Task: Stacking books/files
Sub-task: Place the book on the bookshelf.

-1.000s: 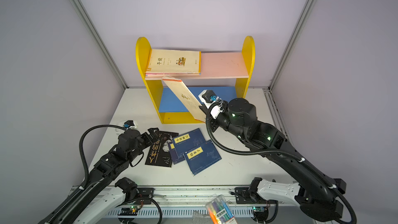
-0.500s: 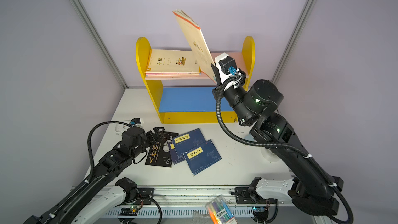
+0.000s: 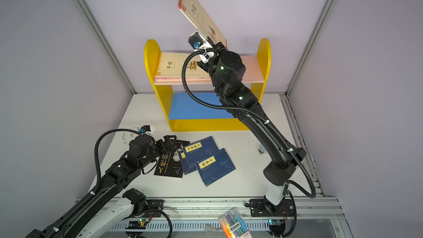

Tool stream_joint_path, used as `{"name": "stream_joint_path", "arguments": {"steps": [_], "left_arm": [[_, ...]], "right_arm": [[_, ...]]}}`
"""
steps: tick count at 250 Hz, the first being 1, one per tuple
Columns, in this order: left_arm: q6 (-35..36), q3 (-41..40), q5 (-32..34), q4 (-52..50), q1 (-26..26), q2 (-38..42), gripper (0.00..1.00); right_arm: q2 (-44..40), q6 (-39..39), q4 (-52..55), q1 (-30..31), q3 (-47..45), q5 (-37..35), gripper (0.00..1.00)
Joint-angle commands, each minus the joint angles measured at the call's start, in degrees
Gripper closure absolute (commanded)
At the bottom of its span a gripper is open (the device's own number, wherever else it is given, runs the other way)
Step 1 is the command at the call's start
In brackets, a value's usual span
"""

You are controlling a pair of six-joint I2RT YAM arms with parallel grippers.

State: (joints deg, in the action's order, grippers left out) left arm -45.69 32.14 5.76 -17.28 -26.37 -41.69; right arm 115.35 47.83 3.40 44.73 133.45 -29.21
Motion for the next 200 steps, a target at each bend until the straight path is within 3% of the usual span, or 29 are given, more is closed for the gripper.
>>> {"name": "stream_joint_path", "arguments": {"steps": [1,21,57,104,200], "left_arm": [[0.08,-0.55,-0.67,1.75,-0.05,0.21,0.03],[-0.01,-0.9,-0.7,2.08,0.01,0.31,0.03],[-0.3,-1.47,-0.78,2.69,0.01,0.12,0.03],[-0.12,-1.36,-0.91,3.34,0.0,-0.98,0.02],[-0.72,-1.92,-1.55,4.36,0.05,-1.29,0.03]], "right_arm": [[6.46,6.14,4.81,-0.25,7.64,0.17,1.0],[10.15,6.36,10.37,-0.3,11.86,1.96,1.0],[11.0,4.64,17.68,-0.35,10.65,6.61,1.0],[8.02,2.38,19.56,-0.33,4.0,11.81,1.0],[8.16,2.7,24.8,-0.34,3.6,16.41,1.0]]}}
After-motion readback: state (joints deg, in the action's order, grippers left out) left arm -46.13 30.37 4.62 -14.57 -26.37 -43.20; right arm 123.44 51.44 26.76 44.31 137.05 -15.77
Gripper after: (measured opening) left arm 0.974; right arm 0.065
